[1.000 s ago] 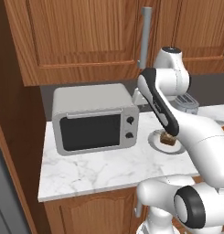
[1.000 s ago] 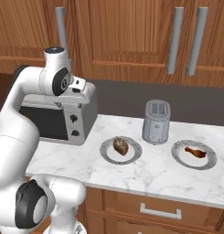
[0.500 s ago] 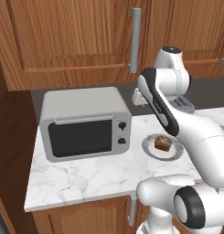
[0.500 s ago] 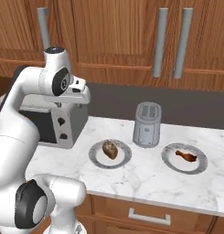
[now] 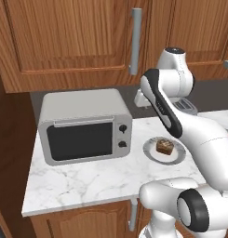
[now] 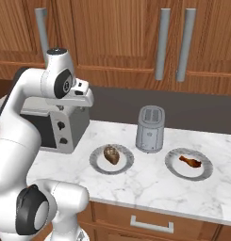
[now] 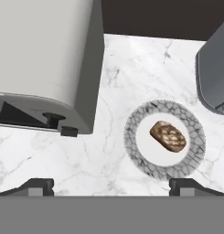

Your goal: Open the toaster oven door. Place the bread on the bottom rack in the toaster oven and place the chicken drumstick on the top rack.

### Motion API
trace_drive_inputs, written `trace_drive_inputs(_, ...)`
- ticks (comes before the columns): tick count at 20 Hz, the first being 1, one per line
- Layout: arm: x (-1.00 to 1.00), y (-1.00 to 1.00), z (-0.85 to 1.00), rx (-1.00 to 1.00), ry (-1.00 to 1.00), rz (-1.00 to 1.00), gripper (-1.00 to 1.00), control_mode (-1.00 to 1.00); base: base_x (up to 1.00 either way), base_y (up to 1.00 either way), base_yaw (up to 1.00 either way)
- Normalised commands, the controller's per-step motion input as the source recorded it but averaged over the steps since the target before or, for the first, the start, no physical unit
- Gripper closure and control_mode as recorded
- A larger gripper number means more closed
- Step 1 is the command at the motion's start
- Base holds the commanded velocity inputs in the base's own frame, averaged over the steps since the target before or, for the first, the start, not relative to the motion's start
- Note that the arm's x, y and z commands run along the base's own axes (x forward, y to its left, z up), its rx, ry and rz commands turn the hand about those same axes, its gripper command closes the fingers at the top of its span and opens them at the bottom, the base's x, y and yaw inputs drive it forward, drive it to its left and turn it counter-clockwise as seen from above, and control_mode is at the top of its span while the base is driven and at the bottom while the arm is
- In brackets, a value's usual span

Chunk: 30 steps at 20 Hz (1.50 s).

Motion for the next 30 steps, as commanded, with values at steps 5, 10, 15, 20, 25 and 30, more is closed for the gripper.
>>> trace_drive_inputs(5, 0.0, 0.0, 0.0, 0.0, 0.0, 0.0, -1.0, 1.0, 0.09, -0.71, 0.0)
trace_drive_inputs(10, 0.0, 0.0, 0.0, 0.0, 0.0, 0.0, -1.0, 1.0, 0.02, -0.68, 0.0)
trace_drive_inputs(15, 0.0, 0.0, 0.0, 0.0, 0.0, 0.0, -1.0, 1.0, 0.04, -0.73, 0.0)
trace_drive_inputs(20, 0.0, 0.0, 0.0, 0.0, 0.0, 0.0, -1.0, 1.0, 0.07, -0.42, 0.0)
trace_drive_inputs(25, 0.0, 0.0, 0.0, 0.0, 0.0, 0.0, -1.0, 1.0, 0.07, -0.11, 0.0)
trace_drive_inputs(30, -0.07, 0.0, 0.0, -0.02, 0.0, 0.0, -1.0, -1.0, 0.0, 0.0, 0.0)
